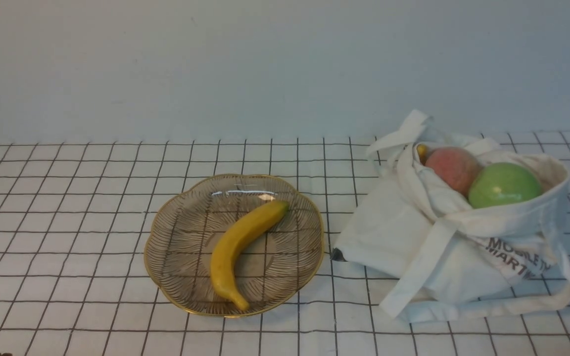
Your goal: Take the fruit out of the bag on the white checkered tablecloth and place them on the plate.
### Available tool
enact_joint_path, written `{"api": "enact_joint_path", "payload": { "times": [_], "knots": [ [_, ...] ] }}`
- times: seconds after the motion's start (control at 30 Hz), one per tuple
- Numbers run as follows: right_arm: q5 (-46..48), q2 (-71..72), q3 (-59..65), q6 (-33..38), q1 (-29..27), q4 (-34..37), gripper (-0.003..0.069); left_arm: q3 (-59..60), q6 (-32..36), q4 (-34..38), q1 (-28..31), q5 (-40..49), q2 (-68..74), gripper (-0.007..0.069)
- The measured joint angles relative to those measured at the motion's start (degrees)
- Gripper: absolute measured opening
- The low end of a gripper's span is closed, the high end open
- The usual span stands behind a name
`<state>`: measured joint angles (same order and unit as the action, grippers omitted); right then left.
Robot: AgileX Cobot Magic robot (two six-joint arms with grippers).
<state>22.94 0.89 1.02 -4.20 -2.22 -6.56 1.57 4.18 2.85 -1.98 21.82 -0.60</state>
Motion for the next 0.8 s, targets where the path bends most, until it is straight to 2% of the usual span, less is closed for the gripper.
{"api": "enact_joint_path", "payload": {
  "times": [0.17,0.37,0.8],
  "knots": [
    [-0.2,0.0,0.0,-0.1,0.1,1.0,-0.0014,0.0,0.0,0.0,0.0,0.0,0.0,-0.0008],
    [-0.2,0.0,0.0,-0.1,3.8,1.1,-0.0014,0.0,0.0,0.0,0.0,0.0,0.0,-0.0008],
    [-0.2,0.0,0.0,-1.2,4.2,1.3,-0.0014,0.0,0.0,0.0,0.0,0.0,0.0,-0.0008]
  ]
}}
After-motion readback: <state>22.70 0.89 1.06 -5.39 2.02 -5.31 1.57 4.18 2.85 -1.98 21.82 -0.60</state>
